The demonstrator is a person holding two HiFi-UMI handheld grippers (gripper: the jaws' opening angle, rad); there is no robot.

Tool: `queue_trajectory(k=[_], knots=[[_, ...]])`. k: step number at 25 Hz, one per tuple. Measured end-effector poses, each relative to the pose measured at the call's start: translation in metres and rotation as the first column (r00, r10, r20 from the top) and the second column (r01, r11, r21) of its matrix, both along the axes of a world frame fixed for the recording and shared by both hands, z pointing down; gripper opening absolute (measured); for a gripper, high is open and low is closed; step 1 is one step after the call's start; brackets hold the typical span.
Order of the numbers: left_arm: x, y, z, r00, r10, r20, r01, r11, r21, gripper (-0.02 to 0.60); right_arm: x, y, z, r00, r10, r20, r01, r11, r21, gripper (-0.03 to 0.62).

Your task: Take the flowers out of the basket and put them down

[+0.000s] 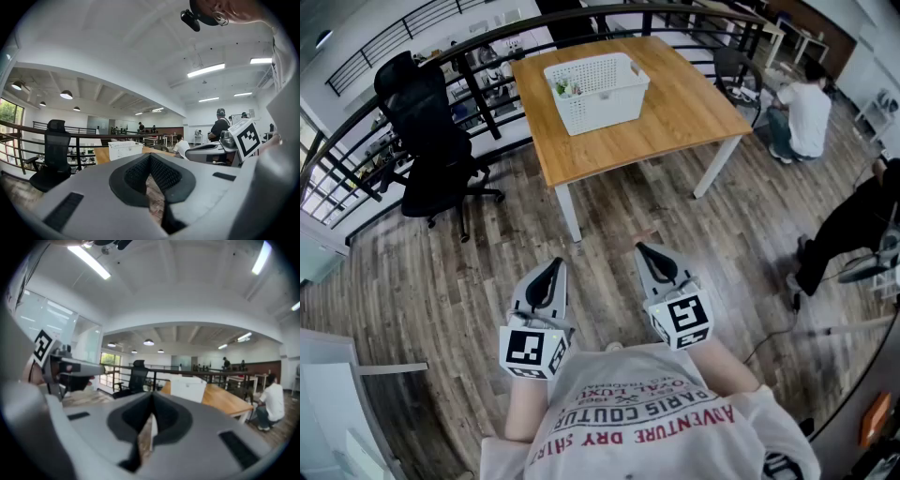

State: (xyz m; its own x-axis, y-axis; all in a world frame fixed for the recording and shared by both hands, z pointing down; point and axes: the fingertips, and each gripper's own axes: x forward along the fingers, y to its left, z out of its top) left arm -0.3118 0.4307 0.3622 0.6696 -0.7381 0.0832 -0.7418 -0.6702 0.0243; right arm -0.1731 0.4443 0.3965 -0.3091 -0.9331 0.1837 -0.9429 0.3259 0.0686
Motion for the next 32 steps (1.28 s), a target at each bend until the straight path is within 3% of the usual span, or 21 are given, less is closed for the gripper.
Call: queue_trajectory(k=[14, 20, 27, 32], knots=[[0.001, -0.008, 0.008, 1.0, 0.005, -0.01, -0.005, 1.0, -0.019, 0.025, 0.011, -0.008, 0.003, 0.998, 0.063, 0.011, -0.063, 0.998, 0.009, 0.028], [0.007, -0.019, 0.024, 1.0, -0.001, -0.011, 0.0, 0.998, -0.055, 0.025, 0.023, -0.017, 0.018, 0.997, 0.072, 0.02, -0.071, 0.997, -0.032, 0.029], [0.03, -0.053, 0.034, 0.999, -0.043, 0.01, 0.044, 0.996, -0.081, 0.025, 0.046, -0.061, 0.031, 0.999, 0.032, 0.041, -0.029, 0.998, -0.063, 0.029], [0.065, -0.096, 0.034, 0.995, -0.093, 0.025, 0.095, 0.992, -0.082, 0.025, 0.081, -0.112, 0.034, 0.999, -0.023, 0.049, 0.026, 0.998, -0.06, 0.029]])
